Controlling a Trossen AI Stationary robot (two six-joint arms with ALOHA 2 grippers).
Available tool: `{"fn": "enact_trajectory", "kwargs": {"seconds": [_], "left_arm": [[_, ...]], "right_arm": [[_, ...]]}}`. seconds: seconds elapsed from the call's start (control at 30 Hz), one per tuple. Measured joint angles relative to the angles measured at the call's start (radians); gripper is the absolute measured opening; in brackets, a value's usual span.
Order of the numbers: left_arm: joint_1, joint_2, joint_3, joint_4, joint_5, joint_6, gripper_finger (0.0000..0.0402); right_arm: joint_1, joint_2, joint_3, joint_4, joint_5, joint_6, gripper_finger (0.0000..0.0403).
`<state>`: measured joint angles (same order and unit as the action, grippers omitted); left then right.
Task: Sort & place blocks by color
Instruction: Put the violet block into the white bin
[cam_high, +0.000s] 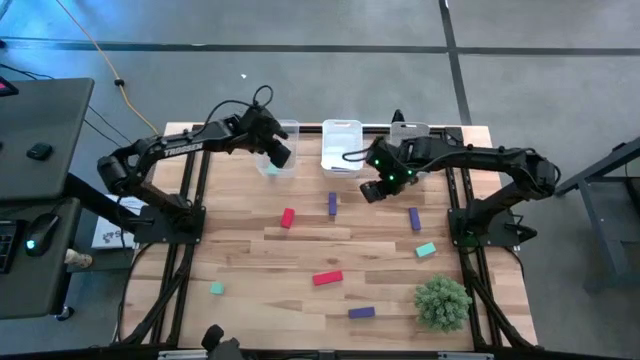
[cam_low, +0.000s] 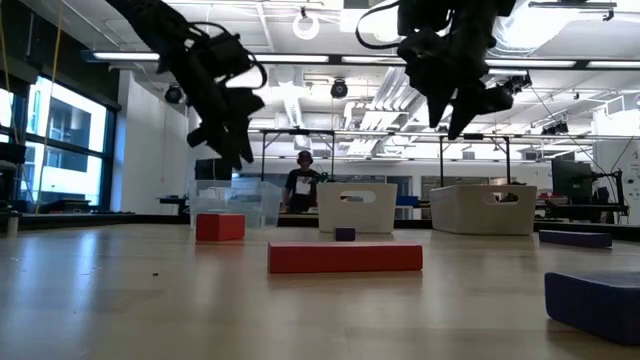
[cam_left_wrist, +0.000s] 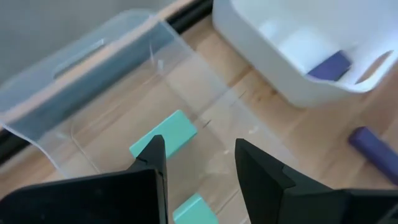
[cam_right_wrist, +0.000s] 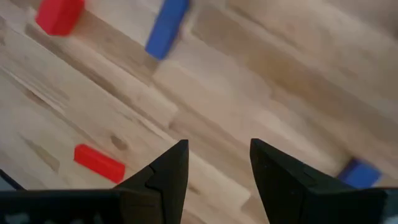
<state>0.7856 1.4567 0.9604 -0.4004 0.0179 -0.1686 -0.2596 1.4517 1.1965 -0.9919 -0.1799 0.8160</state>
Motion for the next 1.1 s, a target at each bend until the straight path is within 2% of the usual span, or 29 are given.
{"fn": "enact_trajectory", "kwargs": {"seconds": [0.23,0.43,0.73,0.9,1.1], "left_arm": [[-0.002,-0.106,0.0,-0.005,0.005,0.019,0.0103],[-0.004,-0.17,0.0,-0.025,0.005,0.049,0.0104],[-0.004,-0.184,0.0,-0.07,0.005,0.05,0.0104],[-0.013,-0.184,0.0,-0.082,0.005,0.065,0.0104],[-0.025,-0.184,0.0,-0.082,0.005,0.076,0.0104]], "right_arm": [[0.079,0.0,0.0,-0.08,0.014,0.107,0.0161],[0.173,0.0,0.0,-0.208,0.112,0.176,0.0162],[0.256,0.0,-0.001,-0.42,0.23,0.332,0.02],[0.267,0.0,-0.001,-0.449,0.242,0.355,0.0206],[0.267,0.0,-0.001,-0.511,0.309,0.355,0.0206]]}}
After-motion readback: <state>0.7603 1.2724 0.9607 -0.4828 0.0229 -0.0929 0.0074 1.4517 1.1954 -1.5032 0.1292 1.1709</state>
